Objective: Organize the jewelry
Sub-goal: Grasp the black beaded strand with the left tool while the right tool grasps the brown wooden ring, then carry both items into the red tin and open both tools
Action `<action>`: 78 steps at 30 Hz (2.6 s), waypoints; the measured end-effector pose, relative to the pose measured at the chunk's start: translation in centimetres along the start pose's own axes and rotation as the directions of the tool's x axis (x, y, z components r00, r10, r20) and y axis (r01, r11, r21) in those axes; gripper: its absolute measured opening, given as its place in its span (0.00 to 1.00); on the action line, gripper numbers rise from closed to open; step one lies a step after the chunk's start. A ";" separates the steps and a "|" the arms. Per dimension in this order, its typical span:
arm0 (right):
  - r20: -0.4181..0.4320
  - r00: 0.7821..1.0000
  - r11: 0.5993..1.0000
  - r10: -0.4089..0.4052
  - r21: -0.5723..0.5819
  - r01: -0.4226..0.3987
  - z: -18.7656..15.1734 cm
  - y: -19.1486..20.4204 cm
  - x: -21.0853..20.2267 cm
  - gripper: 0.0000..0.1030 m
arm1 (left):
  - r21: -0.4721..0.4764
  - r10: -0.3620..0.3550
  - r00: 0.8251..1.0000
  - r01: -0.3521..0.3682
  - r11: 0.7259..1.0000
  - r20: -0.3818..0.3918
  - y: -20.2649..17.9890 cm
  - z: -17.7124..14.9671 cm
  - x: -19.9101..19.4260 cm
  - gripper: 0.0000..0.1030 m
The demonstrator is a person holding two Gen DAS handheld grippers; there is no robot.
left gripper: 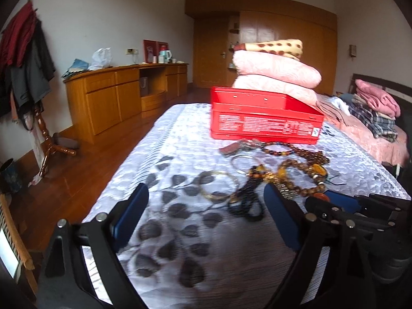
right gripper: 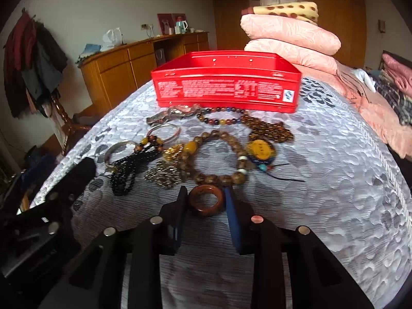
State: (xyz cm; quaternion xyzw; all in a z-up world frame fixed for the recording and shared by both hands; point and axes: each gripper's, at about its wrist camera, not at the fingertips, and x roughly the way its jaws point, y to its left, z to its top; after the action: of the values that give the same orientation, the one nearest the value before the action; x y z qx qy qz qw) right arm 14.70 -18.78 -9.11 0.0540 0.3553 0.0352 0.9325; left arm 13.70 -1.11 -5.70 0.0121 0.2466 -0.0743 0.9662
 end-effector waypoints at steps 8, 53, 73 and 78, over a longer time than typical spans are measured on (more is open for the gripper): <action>0.028 0.999 0.998 -0.019 0.069 0.017 0.2 -4.0 -1.0 0.29 | 0.070 0.008 0.993 0.000 0.998 -0.115 -3.5 1.3 2.7 0.84; 0.094 0.995 0.997 0.018 0.072 -0.025 3.1 -5.4 -2.1 0.29 | -0.087 -0.143 0.973 0.129 0.988 -0.179 -2.0 1.8 2.8 0.12; 0.135 0.989 0.994 0.054 0.084 -0.066 18.5 -8.7 7.1 0.29 | -0.111 -0.164 0.981 0.153 0.982 -0.105 -3.9 16.0 15.8 0.13; 0.116 0.992 0.993 0.044 0.106 -0.056 18.6 -9.5 8.7 0.46 | -0.109 -0.144 0.981 0.131 0.985 -0.129 -3.6 15.4 17.7 0.42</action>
State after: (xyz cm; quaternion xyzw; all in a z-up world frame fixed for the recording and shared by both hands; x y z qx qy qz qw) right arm 33.85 -28.76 -2.23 0.1156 0.3016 0.0360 0.9457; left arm 35.84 -8.04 -0.55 -0.0485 0.3156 -0.1275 0.9390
